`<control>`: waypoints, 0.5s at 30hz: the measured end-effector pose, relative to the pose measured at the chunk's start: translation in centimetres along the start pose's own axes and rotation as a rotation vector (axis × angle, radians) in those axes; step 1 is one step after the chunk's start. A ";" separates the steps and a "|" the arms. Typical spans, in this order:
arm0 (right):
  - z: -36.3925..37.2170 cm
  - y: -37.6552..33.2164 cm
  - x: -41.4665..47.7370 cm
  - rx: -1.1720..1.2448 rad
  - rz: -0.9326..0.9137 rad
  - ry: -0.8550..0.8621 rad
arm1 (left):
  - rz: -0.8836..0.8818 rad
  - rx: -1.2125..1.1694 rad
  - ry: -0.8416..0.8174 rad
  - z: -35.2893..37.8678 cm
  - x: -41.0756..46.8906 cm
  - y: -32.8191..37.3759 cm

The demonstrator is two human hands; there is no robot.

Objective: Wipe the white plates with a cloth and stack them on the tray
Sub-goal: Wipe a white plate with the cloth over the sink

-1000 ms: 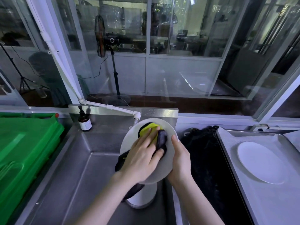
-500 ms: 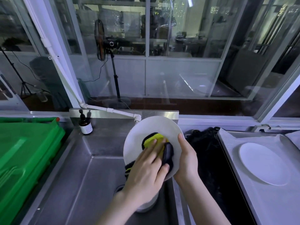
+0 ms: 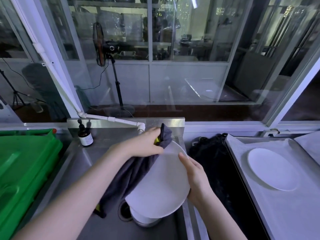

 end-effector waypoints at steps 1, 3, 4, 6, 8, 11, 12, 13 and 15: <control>-0.1 -0.2 0.0 -0.016 0.000 -0.016 | 0.012 -0.038 0.034 -0.6 0.0 -0.2; -0.2 -0.6 -0.1 -0.050 -0.011 -0.053 | 0.000 -0.095 0.113 -1.5 0.0 -0.9; -0.2 -0.9 -0.1 -0.065 -0.017 -0.063 | -0.034 -0.122 0.166 -1.6 0.0 -1.5; -0.4 -1.1 -0.2 -0.073 -0.022 -0.077 | -0.133 -0.174 0.314 -1.4 0.2 -2.6; -0.7 -1.0 -0.3 -0.054 -0.015 -0.081 | -0.152 -0.157 0.524 -1.1 -0.1 -2.8; -1.5 -0.6 -0.1 -0.017 0.000 -0.070 | 0.070 0.011 0.914 -1.3 -2.4 -0.7; -1.8 -0.4 0.1 0.001 0.005 -0.062 | 0.150 0.054 0.952 -1.2 -3.1 0.0; -2.2 -0.4 0.2 0.020 0.008 -0.057 | 0.233 0.077 0.922 -0.9 -3.4 0.4; -3.0 -0.5 0.5 0.056 0.009 -0.047 | 0.307 -0.001 0.718 -0.1 -3.5 0.0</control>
Point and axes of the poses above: each hand's wrist, its own x-axis towards the middle knuckle, its own z-axis out of the palm, y = z × x, the point moved 6 cm from there along x, towards the middle knuckle, and after that the axes turned 7 degrees about z, right-handed, at the moved point
